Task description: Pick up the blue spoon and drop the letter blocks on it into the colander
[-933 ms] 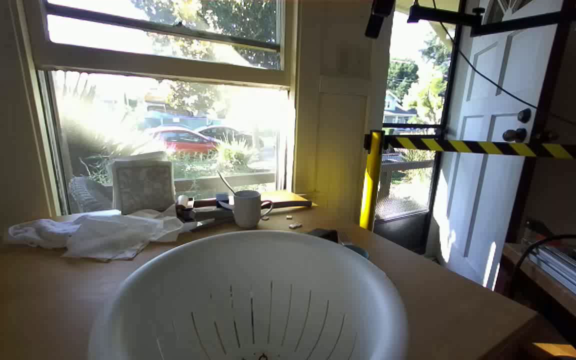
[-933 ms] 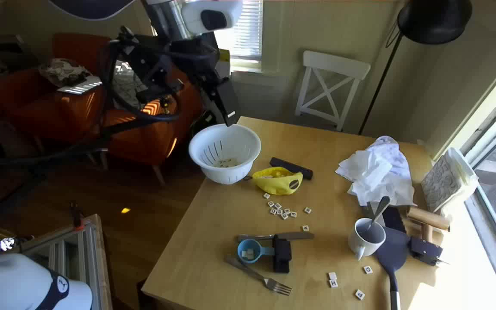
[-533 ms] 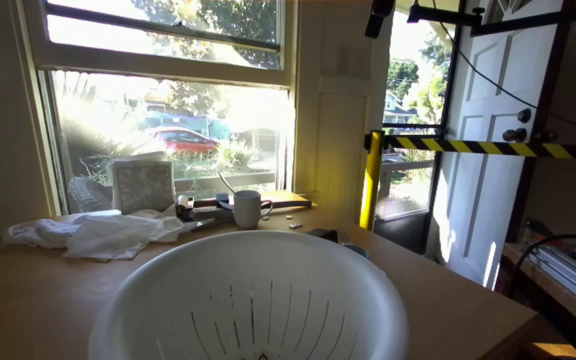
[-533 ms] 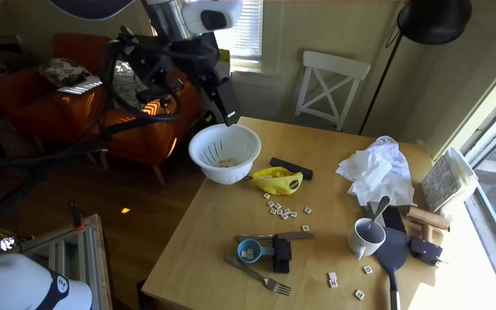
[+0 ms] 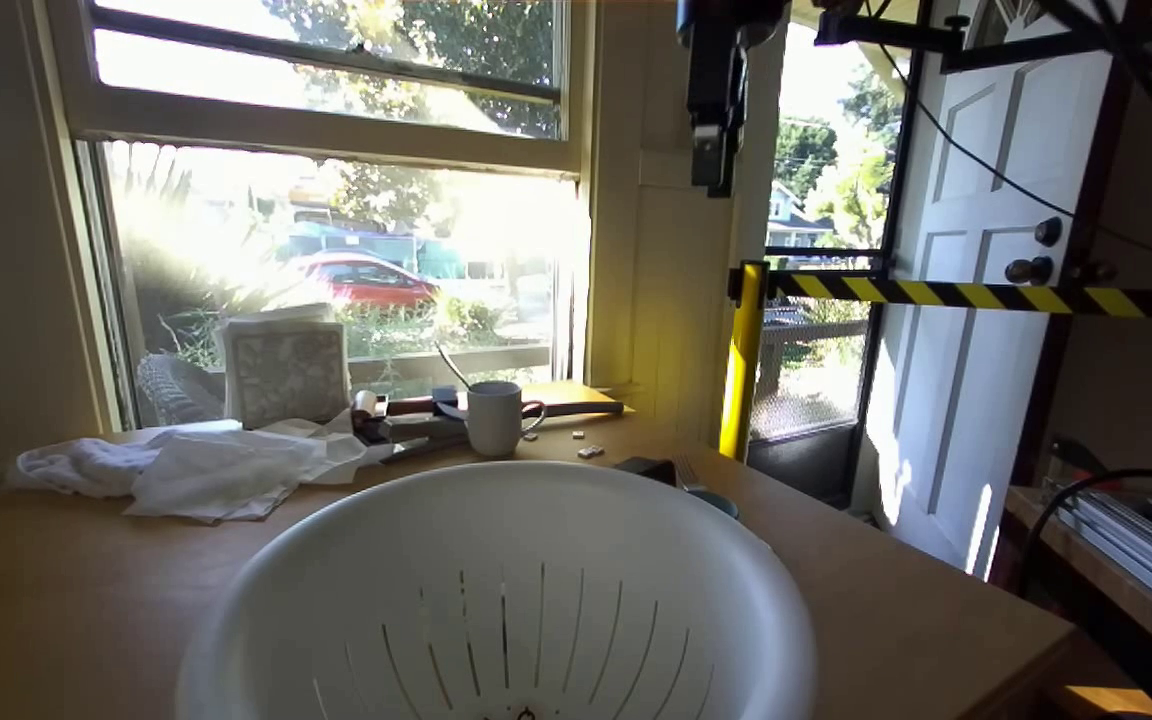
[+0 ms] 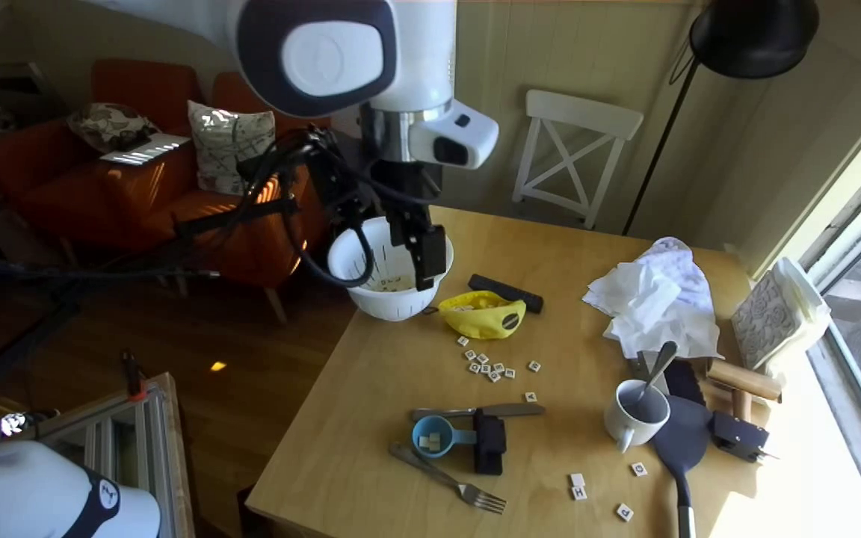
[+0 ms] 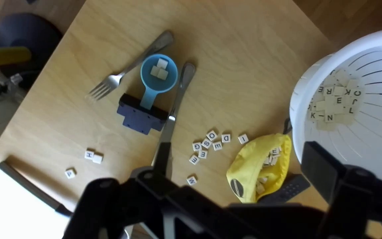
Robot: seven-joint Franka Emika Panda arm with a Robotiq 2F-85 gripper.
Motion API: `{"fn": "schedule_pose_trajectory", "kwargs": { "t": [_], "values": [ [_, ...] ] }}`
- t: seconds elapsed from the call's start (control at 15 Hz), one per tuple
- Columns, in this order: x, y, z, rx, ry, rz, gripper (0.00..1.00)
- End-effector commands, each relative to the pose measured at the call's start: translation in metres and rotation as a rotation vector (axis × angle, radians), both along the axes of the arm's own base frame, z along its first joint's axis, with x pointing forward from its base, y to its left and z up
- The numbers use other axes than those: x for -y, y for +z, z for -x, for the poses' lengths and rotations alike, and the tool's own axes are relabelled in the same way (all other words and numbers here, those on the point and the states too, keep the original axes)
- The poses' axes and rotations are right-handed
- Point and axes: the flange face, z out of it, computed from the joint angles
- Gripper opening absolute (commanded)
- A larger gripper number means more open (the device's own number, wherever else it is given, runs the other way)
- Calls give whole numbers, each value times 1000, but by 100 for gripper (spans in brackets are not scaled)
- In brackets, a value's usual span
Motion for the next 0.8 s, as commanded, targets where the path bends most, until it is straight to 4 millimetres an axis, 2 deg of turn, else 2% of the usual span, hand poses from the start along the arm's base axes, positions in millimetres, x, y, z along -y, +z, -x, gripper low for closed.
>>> {"fn": "schedule_pose_trajectory", "kwargs": {
  "t": [0.0, 0.2, 0.33, 0.53, 0.73],
  "values": [
    [17, -34, -57, -120, -123, 3, 100],
    [44, -66, -88, -163, -190, -21, 100],
    [70, -87, -100, -186, -214, -33, 100],
    [109, -118, -106, -243, -259, -45, 100],
    [135, -148, -107, -300, -287, -92, 100]
  ]
}}
